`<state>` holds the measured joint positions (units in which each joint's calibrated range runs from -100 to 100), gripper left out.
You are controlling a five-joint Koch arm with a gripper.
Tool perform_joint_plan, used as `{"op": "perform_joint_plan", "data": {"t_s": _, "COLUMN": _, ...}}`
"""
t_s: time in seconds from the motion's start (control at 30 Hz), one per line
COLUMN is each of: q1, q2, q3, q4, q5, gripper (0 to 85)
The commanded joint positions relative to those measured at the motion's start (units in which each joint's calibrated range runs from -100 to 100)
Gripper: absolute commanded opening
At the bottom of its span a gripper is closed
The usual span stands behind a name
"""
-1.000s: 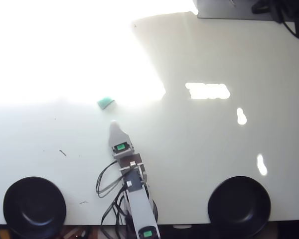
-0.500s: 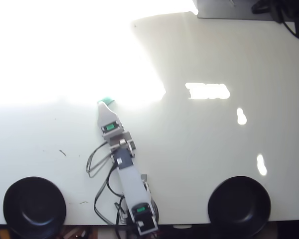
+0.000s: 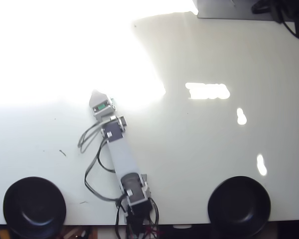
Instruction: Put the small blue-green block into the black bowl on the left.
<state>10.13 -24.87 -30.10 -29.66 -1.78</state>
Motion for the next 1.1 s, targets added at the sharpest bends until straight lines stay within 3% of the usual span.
{"op": "perform_joint_plan", "data": {"t_s": 0.0, "q1": -0.05, "q2": 2.65, "q3": 5.70, "q4": -2.08, "q5": -0.49, "gripper": 46.1}}
{"op": "perform_joint_plan", "data": {"t_s": 0.57, "q1": -0.49, "q2": 7.57, "q3": 9.12, "q4": -8.16, "q5": -1.32, "gripper": 42.9}}
{"op": "perform_joint_plan", "data": {"t_s": 0.83, "q1": -1.61, "q2": 8.22, "q3": 9.40, "q4": -9.38, "q5": -3.47, "gripper": 40.9}}
{"op": "perform_joint_plan", "data": {"t_s": 0.97, "q1": -2.25, "q2": 8.54, "q3": 9.68, "q4": -9.86, "q5": -4.59, "gripper": 38.3}}
{"op": "perform_joint_plan", "data": {"t_s": 1.07, "q1": -2.25, "q2": 8.54, "q3": 9.68, "q4": -10.11, "q5": -4.84, "gripper": 28.8}}
